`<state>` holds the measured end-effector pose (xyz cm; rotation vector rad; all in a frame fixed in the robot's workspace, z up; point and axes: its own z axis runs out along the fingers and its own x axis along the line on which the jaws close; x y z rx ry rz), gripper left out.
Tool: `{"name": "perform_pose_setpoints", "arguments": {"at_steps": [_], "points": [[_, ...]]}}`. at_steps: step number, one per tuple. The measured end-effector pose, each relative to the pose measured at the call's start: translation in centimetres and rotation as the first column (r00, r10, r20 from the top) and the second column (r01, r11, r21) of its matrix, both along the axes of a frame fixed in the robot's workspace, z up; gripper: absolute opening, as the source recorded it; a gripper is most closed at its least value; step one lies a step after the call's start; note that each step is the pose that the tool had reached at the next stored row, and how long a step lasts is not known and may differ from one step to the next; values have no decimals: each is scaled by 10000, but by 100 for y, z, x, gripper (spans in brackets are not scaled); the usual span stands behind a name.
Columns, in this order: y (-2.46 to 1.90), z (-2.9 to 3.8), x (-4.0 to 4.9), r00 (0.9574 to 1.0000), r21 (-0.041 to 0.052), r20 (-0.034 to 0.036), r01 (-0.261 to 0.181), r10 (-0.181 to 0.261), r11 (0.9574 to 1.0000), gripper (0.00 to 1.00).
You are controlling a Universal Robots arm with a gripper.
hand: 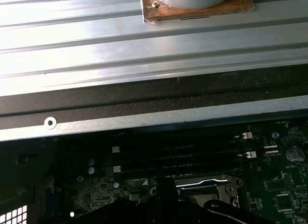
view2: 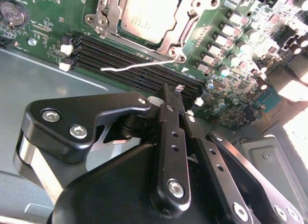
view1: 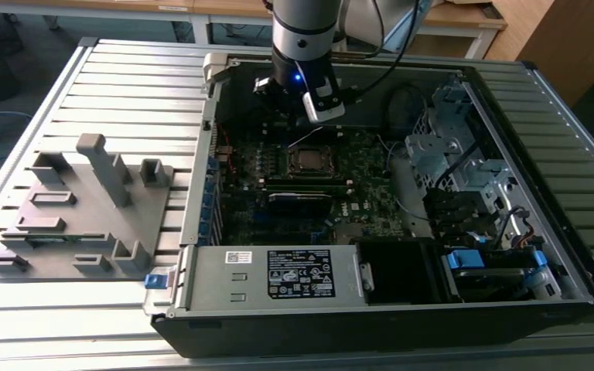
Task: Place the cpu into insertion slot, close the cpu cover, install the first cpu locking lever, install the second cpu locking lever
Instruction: 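Install the first cpu locking lever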
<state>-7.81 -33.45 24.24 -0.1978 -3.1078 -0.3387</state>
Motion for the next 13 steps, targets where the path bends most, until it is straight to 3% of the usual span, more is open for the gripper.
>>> {"name": "perform_pose_setpoints", "arguments": {"at_steps": [13], "points": [[1,-34,0,10000,4,85,1,-1,10000,10]]}}
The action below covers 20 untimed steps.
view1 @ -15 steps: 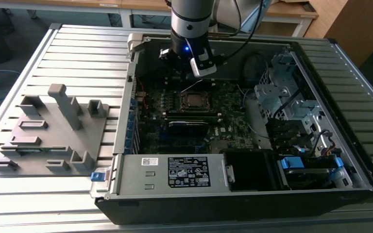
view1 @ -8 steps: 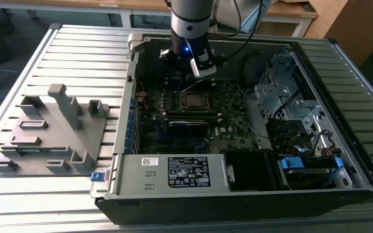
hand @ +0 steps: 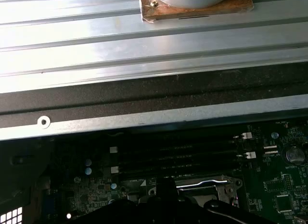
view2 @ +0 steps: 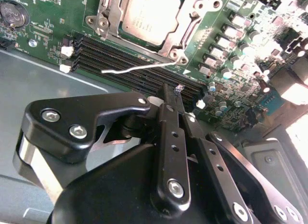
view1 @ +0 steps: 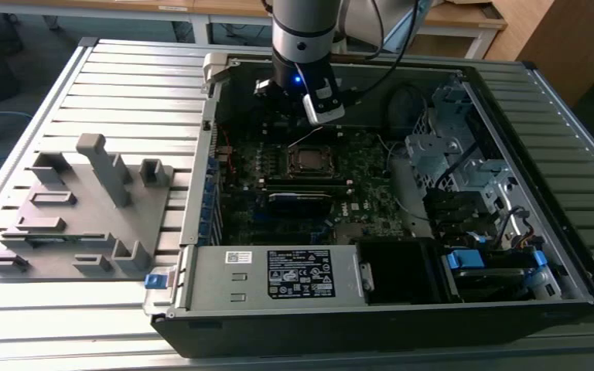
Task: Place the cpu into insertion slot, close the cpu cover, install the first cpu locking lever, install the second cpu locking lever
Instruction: 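Install the first cpu locking lever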
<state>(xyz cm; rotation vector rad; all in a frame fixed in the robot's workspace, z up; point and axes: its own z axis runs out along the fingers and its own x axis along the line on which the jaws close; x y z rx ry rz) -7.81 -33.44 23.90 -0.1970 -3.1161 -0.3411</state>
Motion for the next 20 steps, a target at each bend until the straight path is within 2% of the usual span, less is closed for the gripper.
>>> {"name": "perform_pose_setpoints", "arguments": {"at_steps": [2,20], "points": [[-1,-9,0,10000,-2,27,0,0,10000,10],[0,-36,0,10000,-2,37,-1,1,10000,10]]}}
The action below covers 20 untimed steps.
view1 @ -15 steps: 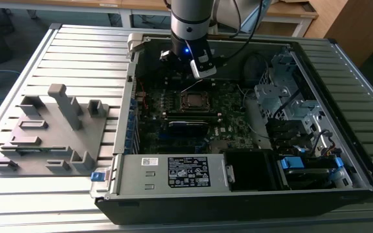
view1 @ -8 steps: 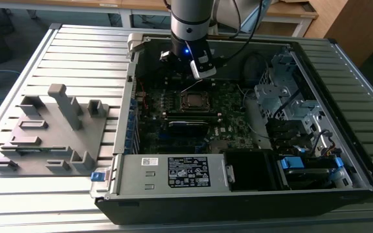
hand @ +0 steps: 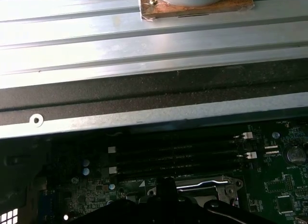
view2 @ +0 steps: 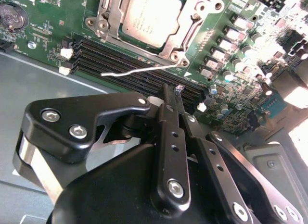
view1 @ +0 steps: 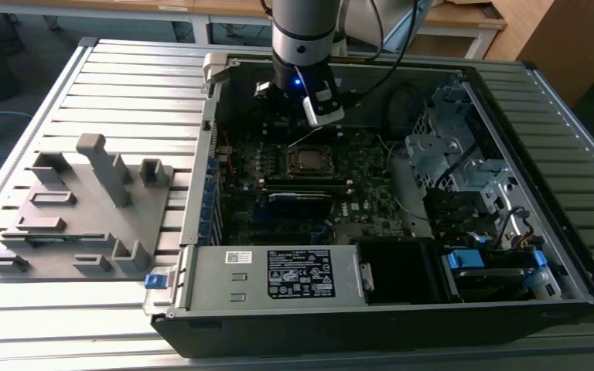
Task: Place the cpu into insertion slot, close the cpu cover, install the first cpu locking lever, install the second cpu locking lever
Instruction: 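Install the first cpu locking lever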
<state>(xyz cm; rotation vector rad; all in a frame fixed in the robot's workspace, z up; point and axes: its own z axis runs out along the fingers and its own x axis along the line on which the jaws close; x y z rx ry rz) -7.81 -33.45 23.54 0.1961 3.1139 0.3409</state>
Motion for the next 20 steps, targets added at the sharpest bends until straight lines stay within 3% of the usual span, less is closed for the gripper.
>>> {"name": "perform_pose_setpoints", "arguments": {"at_steps": [8,20], "points": [[0,-35,0,10000,0,1,0,0,10000,10],[0,-62,1,10000,1,63,2,-2,10000,10]]}}
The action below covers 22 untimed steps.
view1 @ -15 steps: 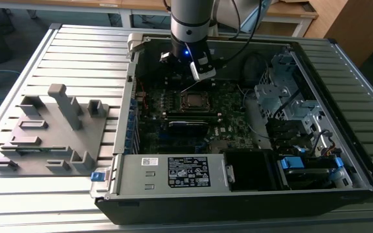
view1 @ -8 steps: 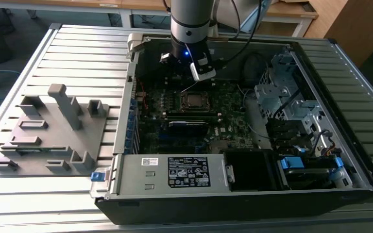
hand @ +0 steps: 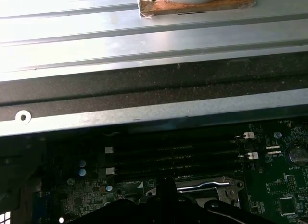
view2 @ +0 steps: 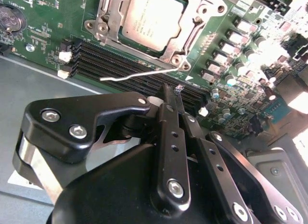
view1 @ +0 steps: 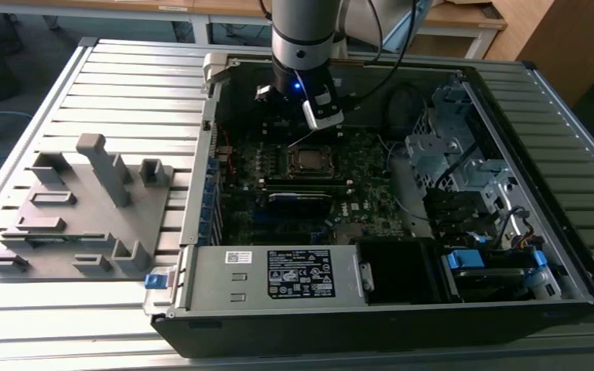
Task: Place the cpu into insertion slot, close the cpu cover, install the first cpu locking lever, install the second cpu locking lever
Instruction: 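Install the first cpu locking lever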
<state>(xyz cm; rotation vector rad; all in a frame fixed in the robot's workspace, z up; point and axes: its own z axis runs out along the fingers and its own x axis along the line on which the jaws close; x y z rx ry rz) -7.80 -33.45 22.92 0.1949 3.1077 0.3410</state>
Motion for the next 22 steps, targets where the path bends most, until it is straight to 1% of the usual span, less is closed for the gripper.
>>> {"name": "perform_pose_setpoints", "arguments": {"at_steps": [5,22], "points": [[1,-2,21,10000,1,0,-2,2,10000,10],[1,-9,167,10000,1,1,-2,2,10000,10]]}}
